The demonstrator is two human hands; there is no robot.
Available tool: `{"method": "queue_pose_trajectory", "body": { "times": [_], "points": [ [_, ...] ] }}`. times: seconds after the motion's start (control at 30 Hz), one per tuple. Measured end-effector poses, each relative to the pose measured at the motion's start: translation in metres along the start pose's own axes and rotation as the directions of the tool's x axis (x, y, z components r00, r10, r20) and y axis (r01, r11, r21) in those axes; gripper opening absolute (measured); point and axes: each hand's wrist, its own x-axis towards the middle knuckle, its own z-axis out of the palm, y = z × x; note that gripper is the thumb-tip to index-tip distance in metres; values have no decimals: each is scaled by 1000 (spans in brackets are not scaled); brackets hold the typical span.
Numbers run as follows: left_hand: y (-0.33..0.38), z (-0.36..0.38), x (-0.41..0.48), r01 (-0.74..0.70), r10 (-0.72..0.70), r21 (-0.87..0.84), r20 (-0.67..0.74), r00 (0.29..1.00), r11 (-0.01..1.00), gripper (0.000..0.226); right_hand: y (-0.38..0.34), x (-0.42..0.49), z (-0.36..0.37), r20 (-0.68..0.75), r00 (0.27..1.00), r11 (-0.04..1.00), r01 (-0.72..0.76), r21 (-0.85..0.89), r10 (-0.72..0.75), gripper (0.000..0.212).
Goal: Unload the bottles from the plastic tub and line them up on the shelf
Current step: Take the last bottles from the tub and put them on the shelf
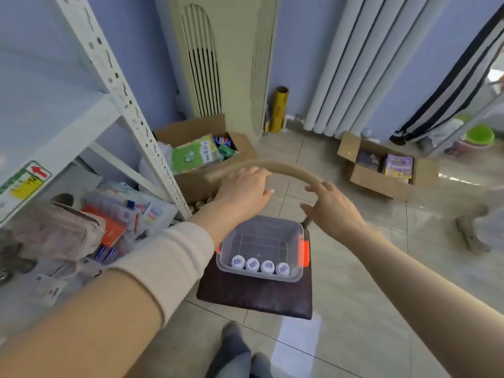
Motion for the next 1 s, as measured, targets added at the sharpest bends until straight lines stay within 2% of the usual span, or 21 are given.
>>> {"method": "queue_pose_trajectory", "body": {
  "times": [0.17,0.37,0.5,0.6,0.7,0.83,1.0],
  "points": [
    [-10,88,24,-17,22,-24,220,975,1000,45,48,1,70,213,972,994,-106,-7,105,46],
    [-40,206,36,51,-20,-52,482,876,997,46,76,18,175,462,873,985,-175,-1,155,49],
    [-62,271,53,73,-41,-37,537,843,997,45,92,48,236,519,840,984,-176,-18,160,41],
    [-76,307,70,85,-50,-36,555,830,996,50,100,68,273,563,812,988,-114,-104,153,36],
    [-87,330,83,30,-6,-32,578,816,999,54,100,75,297,595,792,982,-26,-189,136,36],
    [-95,352,84,-68,71,-28,612,787,997,53,100,79,316,604,780,973,-28,-231,165,34],
    [-96,364,82,-91,94,-31,543,834,995,50,100,88,324,589,789,971,-34,-238,172,39]
  ]
}}
